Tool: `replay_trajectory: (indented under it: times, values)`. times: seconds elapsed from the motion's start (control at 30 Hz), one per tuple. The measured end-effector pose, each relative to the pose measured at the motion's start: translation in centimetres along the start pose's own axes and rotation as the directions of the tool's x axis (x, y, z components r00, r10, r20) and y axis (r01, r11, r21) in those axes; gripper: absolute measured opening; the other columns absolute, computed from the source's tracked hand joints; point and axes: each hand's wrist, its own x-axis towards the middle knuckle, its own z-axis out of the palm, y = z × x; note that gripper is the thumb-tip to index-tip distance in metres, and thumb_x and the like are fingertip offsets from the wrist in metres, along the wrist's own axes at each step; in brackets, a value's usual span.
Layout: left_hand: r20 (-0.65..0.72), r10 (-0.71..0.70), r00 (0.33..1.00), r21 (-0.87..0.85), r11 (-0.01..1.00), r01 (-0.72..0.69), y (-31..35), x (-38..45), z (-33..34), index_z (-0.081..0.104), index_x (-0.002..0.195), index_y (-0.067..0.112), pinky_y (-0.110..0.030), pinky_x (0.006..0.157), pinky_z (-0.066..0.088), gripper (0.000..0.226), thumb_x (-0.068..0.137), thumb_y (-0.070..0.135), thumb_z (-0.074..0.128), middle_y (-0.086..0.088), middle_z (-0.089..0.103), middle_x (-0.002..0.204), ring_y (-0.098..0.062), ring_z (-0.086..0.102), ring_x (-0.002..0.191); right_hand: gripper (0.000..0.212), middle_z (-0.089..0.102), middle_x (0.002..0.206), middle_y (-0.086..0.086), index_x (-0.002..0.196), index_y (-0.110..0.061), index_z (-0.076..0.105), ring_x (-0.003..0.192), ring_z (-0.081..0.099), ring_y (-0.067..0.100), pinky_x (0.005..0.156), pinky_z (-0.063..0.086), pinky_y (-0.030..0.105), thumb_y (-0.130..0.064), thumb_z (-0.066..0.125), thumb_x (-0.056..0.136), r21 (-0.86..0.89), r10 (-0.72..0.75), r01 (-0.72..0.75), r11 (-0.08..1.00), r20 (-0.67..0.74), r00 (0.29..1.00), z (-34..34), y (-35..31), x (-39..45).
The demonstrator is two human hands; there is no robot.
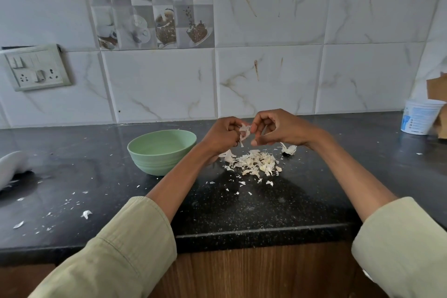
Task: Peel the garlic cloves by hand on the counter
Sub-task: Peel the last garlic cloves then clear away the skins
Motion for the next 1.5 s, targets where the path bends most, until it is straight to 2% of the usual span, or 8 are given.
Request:
replay_trajectory:
  times: [0.27, 0.5, 0.63, 0.7, 0.83, 1.03, 1.23, 1.5]
  values:
    - [0.016, -0.024, 1.0, -0.07, 0.997, 0.025, 0.1, 0.0, 0.6, 0.064, 0.125, -0.001, -0.021, 0.062, 0.05, 0.03, 0.096, 0.0, 0.071, -0.012, 0.07, 0.091, -0.015, 0.06, 0.076, 0.026, 0.077, 0.093, 0.008, 0.106, -0.009, 0.074, 0.073, 0.073, 0.014, 0.068, 0.06, 0.024, -0.023, 0.087, 0.087, 0.028, -0.062, 0.065, 0.997, -0.089, 0.994, 0.4, -0.3, 0.3]
    - [0.018, 0.048, 0.999, 0.129, 0.99, -0.05, 0.3, -0.4, 0.5, 0.065, 0.119, 0.003, -0.027, 0.067, 0.049, 0.028, 0.092, -0.003, 0.069, -0.011, 0.075, 0.093, -0.016, 0.063, 0.075, 0.021, 0.079, 0.088, -0.002, 0.104, -0.01, 0.074, 0.076, 0.074, 0.013, 0.07, 0.06, 0.023, -0.024, 0.082, 0.092, 0.022, -0.028, 0.03, 0.999, -0.088, 0.996, 0.5, -0.3, 0.2]
    - [0.024, 0.19, 0.982, 0.428, 0.885, -0.181, 0.1, -0.6, 0.7, 0.072, 0.098, 0.012, -0.029, 0.066, 0.049, 0.005, 0.095, 0.016, 0.072, -0.004, 0.075, 0.086, -0.01, 0.062, 0.07, 0.016, 0.077, 0.087, -0.001, 0.104, -0.008, 0.074, 0.074, 0.072, 0.011, 0.068, 0.059, 0.023, -0.018, 0.081, 0.093, 0.051, -0.019, 0.025, 0.998, -0.109, 0.994, 0.1, -0.2, 0.2]
    - [0.042, 0.2, 0.979, 0.469, 0.861, -0.196, 0.2, -0.8, 0.8, 0.076, 0.092, 0.013, -0.021, 0.059, 0.045, 0.012, 0.097, 0.012, 0.065, 0.001, 0.075, 0.081, -0.002, 0.061, 0.063, 0.014, 0.077, 0.087, -0.001, 0.104, -0.008, 0.074, 0.074, 0.072, 0.01, 0.067, 0.057, 0.022, -0.017, 0.08, 0.094, 0.061, -0.023, 0.031, 0.998, -0.127, 0.992, -0.2, -0.2, 0.2]
    - [0.038, 0.189, 0.981, 0.409, 0.893, -0.188, 0.9, -1.2, 0.5, 0.08, 0.094, 0.016, -0.017, 0.06, 0.047, 0.026, 0.096, 0.004, 0.058, 0.0, 0.079, 0.09, -0.011, 0.066, 0.071, 0.016, 0.076, 0.089, 0.001, 0.102, -0.009, 0.076, 0.074, 0.071, 0.009, 0.067, 0.058, 0.021, -0.021, 0.082, 0.093, 0.043, -0.036, 0.042, 0.998, -0.144, 0.989, -0.3, -0.4, 0.0]
    - [-0.088, 0.194, 0.977, 0.034, 0.981, -0.192, 1.4, -0.8, -0.2, 0.076, 0.1, 0.009, -0.018, 0.067, 0.05, 0.029, 0.108, 0.031, 0.059, -0.008, 0.08, 0.093, -0.012, 0.071, 0.079, 0.02, 0.077, 0.087, 0.002, 0.096, -0.013, 0.077, 0.07, 0.071, 0.009, 0.065, 0.058, 0.026, -0.028, 0.087, 0.088, -0.048, -0.067, 0.056, 0.997, -0.258, 0.964, -0.5, -0.1, 0.2]
    - [-0.13, 0.268, 0.955, 0.101, 0.961, -0.257, 0.7, -0.4, -0.1, 0.078, 0.093, 0.01, -0.031, 0.081, 0.061, 0.016, 0.092, 0.025, 0.082, -0.001, 0.08, 0.084, -0.019, 0.076, 0.082, 0.021, 0.077, 0.082, 0.001, 0.095, -0.013, 0.076, 0.071, 0.072, 0.012, 0.068, 0.059, 0.029, -0.026, 0.09, 0.084, -0.038, -0.097, 0.091, 0.995, -0.234, 0.967, -0.3, -0.2, 0.3]
    - [-0.119, 0.193, 0.974, -0.041, 0.979, -0.199, 0.8, -0.3, -0.5, 0.077, 0.094, 0.008, -0.019, 0.068, 0.051, 0.015, 0.098, 0.023, 0.075, -0.007, 0.079, 0.084, -0.012, 0.067, 0.071, 0.021, 0.078, 0.093, 0.005, 0.105, -0.014, 0.077, 0.077, 0.072, 0.018, 0.071, 0.057, 0.032, -0.025, 0.085, 0.089, 0.077, -0.135, 0.159, 0.984, -0.245, 0.96, -0.2, -0.8, 0.1]
